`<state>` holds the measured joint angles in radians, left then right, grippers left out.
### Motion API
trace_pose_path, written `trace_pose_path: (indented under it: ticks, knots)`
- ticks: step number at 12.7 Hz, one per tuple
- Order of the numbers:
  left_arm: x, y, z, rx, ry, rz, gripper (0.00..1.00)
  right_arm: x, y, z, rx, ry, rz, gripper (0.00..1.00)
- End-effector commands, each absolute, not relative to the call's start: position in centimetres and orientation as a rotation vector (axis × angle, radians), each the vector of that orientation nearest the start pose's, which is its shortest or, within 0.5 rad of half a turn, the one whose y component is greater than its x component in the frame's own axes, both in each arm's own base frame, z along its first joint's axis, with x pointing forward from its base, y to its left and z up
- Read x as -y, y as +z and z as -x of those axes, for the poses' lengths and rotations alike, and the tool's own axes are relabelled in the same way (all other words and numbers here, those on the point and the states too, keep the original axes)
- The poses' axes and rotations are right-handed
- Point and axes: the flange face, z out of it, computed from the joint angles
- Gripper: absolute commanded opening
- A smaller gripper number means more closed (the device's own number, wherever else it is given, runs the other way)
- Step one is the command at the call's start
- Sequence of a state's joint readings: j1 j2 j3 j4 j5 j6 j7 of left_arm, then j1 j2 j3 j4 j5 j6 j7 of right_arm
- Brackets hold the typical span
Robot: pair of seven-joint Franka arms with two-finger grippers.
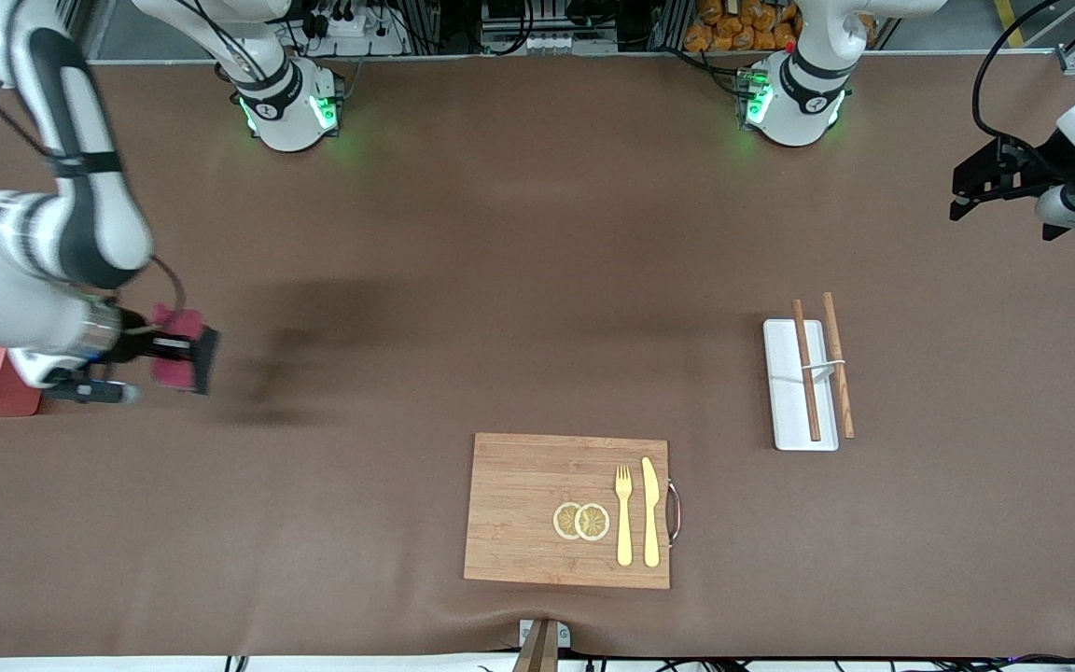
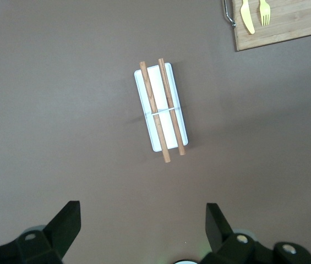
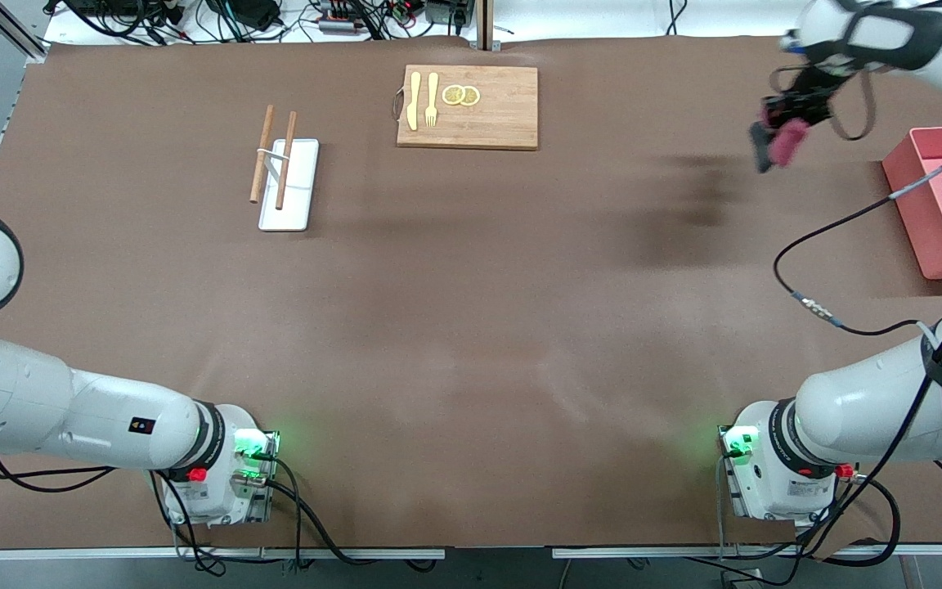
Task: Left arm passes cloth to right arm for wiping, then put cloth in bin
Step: 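Move the cloth with the right gripper over the pink bin, then open the right gripper to drop the cloth into the pink bin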
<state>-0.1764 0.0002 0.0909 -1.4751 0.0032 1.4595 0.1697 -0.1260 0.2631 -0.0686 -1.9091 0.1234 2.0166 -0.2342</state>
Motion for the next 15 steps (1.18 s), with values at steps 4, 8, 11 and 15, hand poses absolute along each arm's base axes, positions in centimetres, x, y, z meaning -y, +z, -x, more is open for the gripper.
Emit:
trace_pose_path:
  ticks: [4, 8, 11, 15]
  knots:
    - [4.4, 66.3, -53.8, -0.38, 0.011, 3.172, 1.0, 32.2, 42.1, -56.7, 0.44, 0.122, 3.107, 0.0]
    - [3.9, 66.5, -53.7, -0.375, 0.006, 3.17, 1.0, 42.6, 39.1, -53.0, 0.676, 0.203, 3.081, 0.0]
    - [3.4, 66.8, -53.7, -0.358, 0.001, 3.137, 1.0, 48.4, 31.3, -50.9, 0.756, 0.116, 3.016, 0.0]
    - [3.1, 67.2, -53.6, -0.327, -0.009, 3.124, 1.0, 49.5, 25.3, -51.1, 0.81, 0.073, 3.005, 1.0]
